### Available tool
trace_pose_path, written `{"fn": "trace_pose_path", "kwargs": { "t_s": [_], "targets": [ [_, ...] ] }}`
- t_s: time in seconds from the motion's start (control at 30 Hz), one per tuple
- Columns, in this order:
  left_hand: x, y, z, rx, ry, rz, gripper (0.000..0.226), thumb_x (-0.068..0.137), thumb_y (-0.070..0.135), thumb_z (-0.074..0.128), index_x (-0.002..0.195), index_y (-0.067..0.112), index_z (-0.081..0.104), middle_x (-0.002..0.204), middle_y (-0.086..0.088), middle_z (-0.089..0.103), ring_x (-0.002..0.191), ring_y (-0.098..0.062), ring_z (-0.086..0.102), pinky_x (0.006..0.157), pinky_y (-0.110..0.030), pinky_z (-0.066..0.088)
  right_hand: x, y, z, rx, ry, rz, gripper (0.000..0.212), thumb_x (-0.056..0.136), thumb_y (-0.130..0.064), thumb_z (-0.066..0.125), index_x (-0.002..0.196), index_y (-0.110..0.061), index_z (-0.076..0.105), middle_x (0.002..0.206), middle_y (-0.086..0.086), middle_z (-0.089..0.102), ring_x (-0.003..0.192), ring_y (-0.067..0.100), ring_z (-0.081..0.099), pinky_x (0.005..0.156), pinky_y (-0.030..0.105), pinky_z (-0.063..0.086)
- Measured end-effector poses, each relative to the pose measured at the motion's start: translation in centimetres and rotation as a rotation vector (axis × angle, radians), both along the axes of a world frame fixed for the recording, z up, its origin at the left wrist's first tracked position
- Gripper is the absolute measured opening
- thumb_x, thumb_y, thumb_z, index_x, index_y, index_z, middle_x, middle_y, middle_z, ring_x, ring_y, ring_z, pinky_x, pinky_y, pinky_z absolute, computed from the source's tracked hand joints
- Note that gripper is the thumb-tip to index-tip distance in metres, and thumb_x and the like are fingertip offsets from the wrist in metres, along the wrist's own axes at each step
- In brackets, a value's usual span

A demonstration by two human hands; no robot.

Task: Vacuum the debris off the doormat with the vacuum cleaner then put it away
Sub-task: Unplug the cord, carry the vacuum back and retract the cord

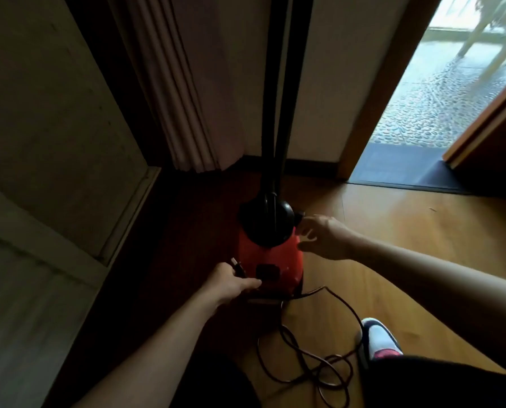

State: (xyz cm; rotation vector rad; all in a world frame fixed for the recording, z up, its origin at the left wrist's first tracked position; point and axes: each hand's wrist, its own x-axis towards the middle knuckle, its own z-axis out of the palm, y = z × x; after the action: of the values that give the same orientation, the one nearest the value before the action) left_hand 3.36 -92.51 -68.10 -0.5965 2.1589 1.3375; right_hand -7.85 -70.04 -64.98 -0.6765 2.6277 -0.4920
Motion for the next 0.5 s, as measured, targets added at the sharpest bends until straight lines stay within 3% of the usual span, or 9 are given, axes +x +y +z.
{"fn": "trace_pose_path", "kwargs": {
  "t_s": [0.07, 0.13, 0.23, 0.33, 0.4, 0.5],
  "targets": [
    [0.8, -0.4, -0.6, -0.086, -0.084, -0.077, 0.024, 0.084, 0.037, 0.076, 0.09, 0.017, 0.066, 0.083, 0.003, 0.068, 0.064, -0.005, 0.056, 0.052, -0.019, 0.04, 2.3, 0.9, -0.6, 0.081, -0.034, 0.064, 0.035, 0.094, -0.026, 0.069, 0.128, -0.015, 0.064, 0.125, 0.006, 0.063, 0.11, 0.019, 0.061, 0.084, 0.025, 0.048],
    [1.2, -0.9, -1.5, -0.181, -0.165, -0.171, 0.029, 0.084, 0.045, 0.073, 0.079, 0.016, 0.069, 0.073, 0.004, 0.069, 0.053, -0.006, 0.052, 0.048, -0.019, 0.038, 4.1, 1.8, -1.6, 0.137, -0.08, 0.113, 0.037, 0.097, -0.029, 0.065, 0.131, -0.015, 0.062, 0.129, 0.005, 0.062, 0.114, 0.018, 0.061, 0.09, 0.028, 0.052],
    [1.0, -1.1, -2.6, -0.455, -0.138, -0.35, 0.046, 0.078, 0.065, 0.065, 0.082, 0.02, 0.071, 0.079, 0.006, 0.072, 0.072, -0.011, 0.066, 0.066, -0.027, 0.052, 5.0, 2.7, -3.8, 0.132, -0.081, 0.184, 0.033, 0.098, -0.029, 0.062, 0.129, -0.017, 0.064, 0.126, 0.003, 0.065, 0.112, 0.016, 0.062, 0.088, 0.021, 0.049],
    [0.6, -0.3, -2.7, -0.806, 0.142, -0.444, 0.044, 0.082, 0.067, 0.056, 0.094, 0.026, 0.066, 0.093, 0.006, 0.067, 0.089, -0.017, 0.064, 0.076, -0.032, 0.052, 5.1, 3.1, -7.0, 0.039, -0.123, 0.26, 0.03, 0.098, -0.031, 0.062, 0.128, -0.023, 0.064, 0.123, -0.005, 0.065, 0.11, 0.01, 0.061, 0.086, 0.018, 0.047],
    [0.0, 0.7, -3.0, -0.808, 0.442, -0.483, 0.03, 0.09, 0.053, 0.055, 0.096, 0.025, 0.064, 0.096, 0.007, 0.061, 0.092, -0.014, 0.059, 0.075, -0.03, 0.047, 5.6, 3.6, -9.1, -0.001, -0.089, 0.301, 0.031, 0.099, -0.035, 0.059, 0.129, -0.026, 0.063, 0.119, -0.009, 0.066, 0.103, 0.007, 0.063, 0.085, 0.024, 0.055],
    [-0.9, 2.0, -5.1, -0.706, 0.713, -0.546, 0.022, 0.091, 0.035, 0.059, 0.109, 0.022, 0.062, 0.105, 0.005, 0.056, 0.1, -0.013, 0.054, 0.085, -0.032, 0.05, 6.4, 4.6, -11.8, -0.064, 0.244, 0.267, 0.03, 0.097, -0.037, 0.054, 0.121, -0.022, 0.065, 0.095, -0.007, 0.07, 0.077, 0.009, 0.066, 0.063, 0.031, 0.06]
  ]
}}
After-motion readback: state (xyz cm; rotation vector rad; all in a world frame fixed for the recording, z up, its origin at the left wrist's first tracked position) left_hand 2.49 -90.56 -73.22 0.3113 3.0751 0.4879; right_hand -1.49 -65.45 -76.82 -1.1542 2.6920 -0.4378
